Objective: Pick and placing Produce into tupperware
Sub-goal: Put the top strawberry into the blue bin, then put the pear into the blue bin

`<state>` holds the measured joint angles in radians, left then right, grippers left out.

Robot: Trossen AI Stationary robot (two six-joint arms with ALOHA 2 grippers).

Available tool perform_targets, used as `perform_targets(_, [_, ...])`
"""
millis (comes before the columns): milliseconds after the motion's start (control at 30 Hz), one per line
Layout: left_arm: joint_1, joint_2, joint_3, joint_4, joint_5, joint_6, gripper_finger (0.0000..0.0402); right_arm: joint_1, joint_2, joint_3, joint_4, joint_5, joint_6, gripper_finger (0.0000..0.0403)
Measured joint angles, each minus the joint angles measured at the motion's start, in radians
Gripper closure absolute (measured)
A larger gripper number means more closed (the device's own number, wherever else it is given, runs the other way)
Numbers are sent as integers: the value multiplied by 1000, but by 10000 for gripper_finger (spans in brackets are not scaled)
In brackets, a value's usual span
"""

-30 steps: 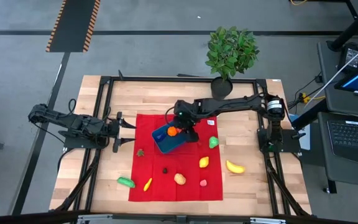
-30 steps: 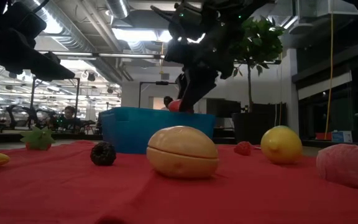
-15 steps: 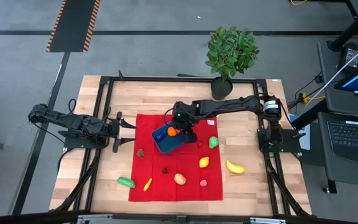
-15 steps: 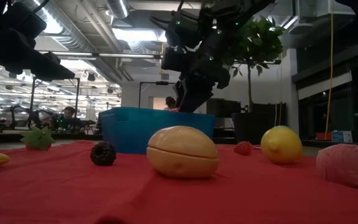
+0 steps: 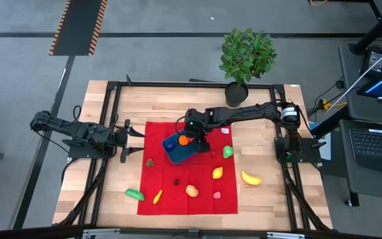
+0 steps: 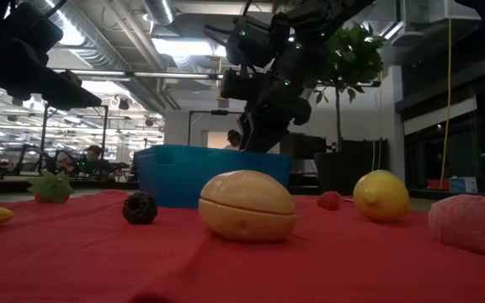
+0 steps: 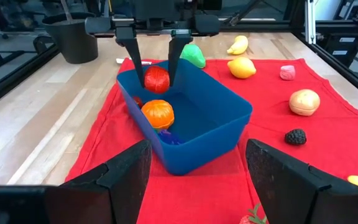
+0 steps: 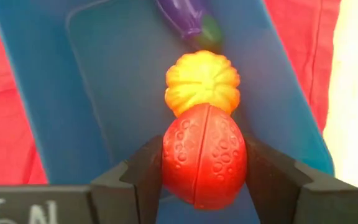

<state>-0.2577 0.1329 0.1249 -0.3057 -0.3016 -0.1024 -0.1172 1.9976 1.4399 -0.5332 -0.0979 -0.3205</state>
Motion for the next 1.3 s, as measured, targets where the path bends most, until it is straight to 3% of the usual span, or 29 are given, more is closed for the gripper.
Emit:
perform_targets(400, [0,0,0,0,0,0,147,0,0,0,12,4,26,206])
perform_targets(500, [0,0,0,0,0,0,147,0,0,0,30,47,74,204])
perform_targets(900, [0,0,0,0,0,0,147,0,0,0,23,71,102,120])
perform_targets(1300, [0,0,0,0,0,0,147,0,-4,79,-59,71,117,112])
